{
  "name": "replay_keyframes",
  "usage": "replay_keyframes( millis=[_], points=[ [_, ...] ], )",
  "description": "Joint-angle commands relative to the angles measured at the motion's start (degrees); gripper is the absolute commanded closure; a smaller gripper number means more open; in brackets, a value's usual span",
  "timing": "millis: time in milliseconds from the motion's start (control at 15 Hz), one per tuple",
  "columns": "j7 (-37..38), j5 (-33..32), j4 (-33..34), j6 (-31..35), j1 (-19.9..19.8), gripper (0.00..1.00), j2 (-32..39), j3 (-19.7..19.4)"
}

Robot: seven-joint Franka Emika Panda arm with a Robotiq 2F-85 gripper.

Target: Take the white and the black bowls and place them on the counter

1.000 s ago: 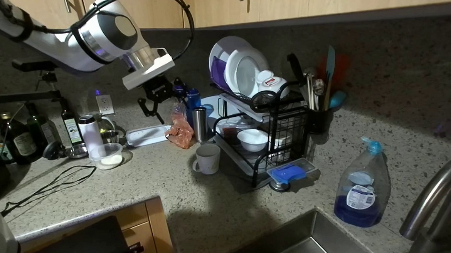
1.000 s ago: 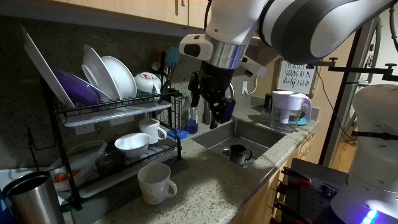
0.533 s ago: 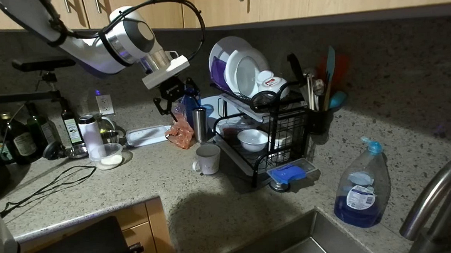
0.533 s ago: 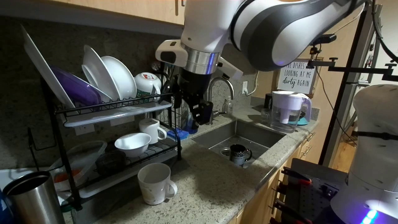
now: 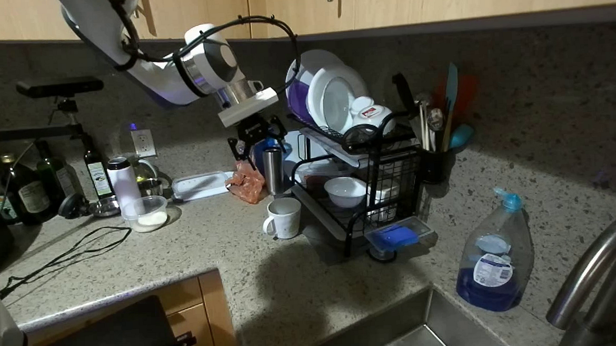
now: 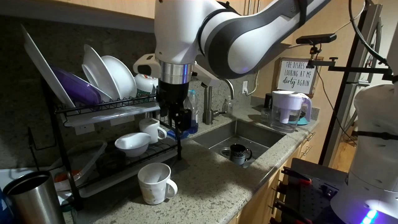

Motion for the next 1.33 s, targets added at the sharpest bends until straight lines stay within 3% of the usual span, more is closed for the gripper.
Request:
replay_keyframes(
  millis=[0,400,667,933,1267],
  points=[
    [-0.04,0.04,0.8,-0.48,-0.17,0.0,0.79,0.14],
    [0.14,-0.17,2.29,-0.72,-0.27,0.0,2.46,-0.02],
    [0.3,-1.26,4.88,3.89,-0.68,0.0,7.66,-0.6],
    [6.96,0.56,8.22,7.4,-0.57,0.0,12.38,-2.13],
    [17.41,-1.97,10.32,12.95,0.35,0.0,15.81,-5.39]
  ],
)
